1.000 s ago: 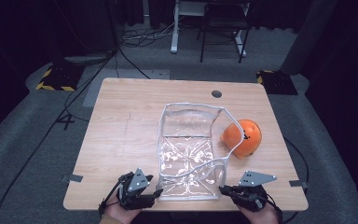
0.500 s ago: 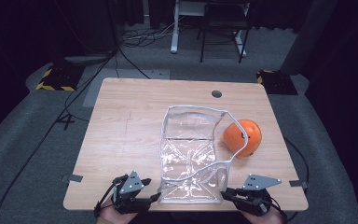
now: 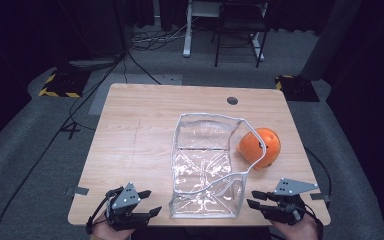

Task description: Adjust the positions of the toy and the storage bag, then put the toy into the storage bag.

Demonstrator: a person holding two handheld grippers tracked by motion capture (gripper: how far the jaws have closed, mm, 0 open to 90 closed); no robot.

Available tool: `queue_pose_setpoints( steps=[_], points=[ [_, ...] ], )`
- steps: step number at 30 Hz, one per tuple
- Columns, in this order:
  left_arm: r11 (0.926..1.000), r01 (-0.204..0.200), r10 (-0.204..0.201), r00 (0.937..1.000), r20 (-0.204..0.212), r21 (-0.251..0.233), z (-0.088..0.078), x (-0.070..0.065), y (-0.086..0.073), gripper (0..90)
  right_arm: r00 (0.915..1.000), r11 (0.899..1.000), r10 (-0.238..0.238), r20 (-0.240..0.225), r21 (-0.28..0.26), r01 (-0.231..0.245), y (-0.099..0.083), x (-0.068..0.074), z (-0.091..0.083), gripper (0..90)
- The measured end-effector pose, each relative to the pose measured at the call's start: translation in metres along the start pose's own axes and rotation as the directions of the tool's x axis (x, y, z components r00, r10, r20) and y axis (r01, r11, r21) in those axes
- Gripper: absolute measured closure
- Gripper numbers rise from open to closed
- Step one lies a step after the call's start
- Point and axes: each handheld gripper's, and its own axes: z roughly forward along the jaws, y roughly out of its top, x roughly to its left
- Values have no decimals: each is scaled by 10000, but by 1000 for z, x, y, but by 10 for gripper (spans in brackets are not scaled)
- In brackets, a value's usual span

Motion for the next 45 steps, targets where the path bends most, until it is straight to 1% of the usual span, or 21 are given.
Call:
queue_pose_setpoints(
  steps=[4, 5, 10, 13, 16, 22, 24, 25, 26, 27, 29, 30, 31, 32, 34, 35, 39, 40, 43, 44, 45],
  points=[
    [10000, 32, -31, 9999, -126, 43, -7, 2, 3, 387, 9997, 10000, 59, 251, -39, -58, 6, -8, -6, 593],
    [9998, -69, 74, 9996, -260, 171, -9, 3, 4, 386, 9991, 10000, 82, 428, -54, -80, 9, -13, -10, 588],
    [9996, -67, 81, 9988, -492, 284, -10, 7, 4, 386, 9974, 9998, 177, 694, -101, -170, 13, -20, -17, 574],
    [9997, 27, -9, 9974, -722, 238, -9, 14, 4, 386, 9954, 9990, 419, 862, -186, -405, 18, -29, -23, 571],
    [9998, 27, -9, 9968, -796, 214, -7, 19, 3, 386, 9939, 9983, 541, 957, -255, -519, 22, -34, -27, 571],
    [9997, 110, -86, 9943, -1060, 222, -1, 37, -3, 387, 9880, 9964, 802, 1322, -365, -760, 31, -51, -36, 570],
    [9995, 234, -205, 9919, -1256, 210, 1, 44, -6, 389, 9856, 9959, 857, 1457, -423, -804, 34, -55, -39, 570],
    [9989, 453, -431, 9897, -1362, 133, 2, 51, -10, 392, 9834, 9957, 882, 1584, -436, -822, 37, -60, -41, 569],
    [9989, 453, -431, 9897, -1362, 133, 2, 51, -10, 394, 9834, 9957, 882, 1584, -436, -822, 37, -60, -41, 569],
    [9979, 636, -615, 9883, -1397, 101, 3, 54, -12, 395, 9815, 9951, 942, 1668, -463, -876, 41, -67, -43, 569],
    [9967, 812, -793, 9848, -1546, 58, 5, 59, -14, 396, 9804, 9946, 987, 1703, -484, -917, 43, -70, -44, 569],
    [9967, 812, -789, 9839, -1602, 80, 6, 60, -15, 399, 9787, 9931, 1139, 1706, -491, -1070, 47, -78, -45, 566],
    [9970, 759, -721, 9828, -1698, 161, 6, 62, -16, 399, 9787, 9931, 1139, 1706, -491, -1070, 47, -78, -45, 566],
    [9959, 876, -823, 9815, -1728, 229, 9, 65, -20, 400, 9766, 9921, 1232, 1761, -459, -1169, 52, -86, -44, 564],
    [9956, 892, -825, 9810, -1755, 302, 10, 67, -21, 401, 9753, 9919, 1253, 1819, -417, -1196, 54, -89, -44, 563],
    [9940, 1043, -966, 9778, -1860, 322, 12, 70, -24, 396, 9725, 9922, 1241, 1973, -336, -1198, 60, -96, -44, 558],
    [9918, 1240, -1164, 9772, -1777, 322, 12, 75, -29, 396, 9673, 9906, 1365, 2137, -363, -1318, 69, -110, -45, 549],
    [9918, 1240, -1164, 9772, -1777, 322, 12, 75, -29, 395, 9673, 9906, 1365, 2137, -363, -1318, 69, -110, -45, 549],
    [9901, 1343, -1244, 9738, -1902, 405, 14, 76, -31, 390, 9612, 9874, 1580, 2260, -464, -1514, 77, -125, -42, 545],
    [9897, 1362, -1251, 9732, -1929, 451, 14, 77, -31, 390, 9612, 9874, 1580, 2260, -464, -1514, 77, -125, -42, 545],
    [9881, 1409, -1260, 9719, -1988, 625, 17, 78, -32, 389, 9580, 9858, 1678, 2327, -455, -1616, 81, -132, -39, 544]
  ],
)
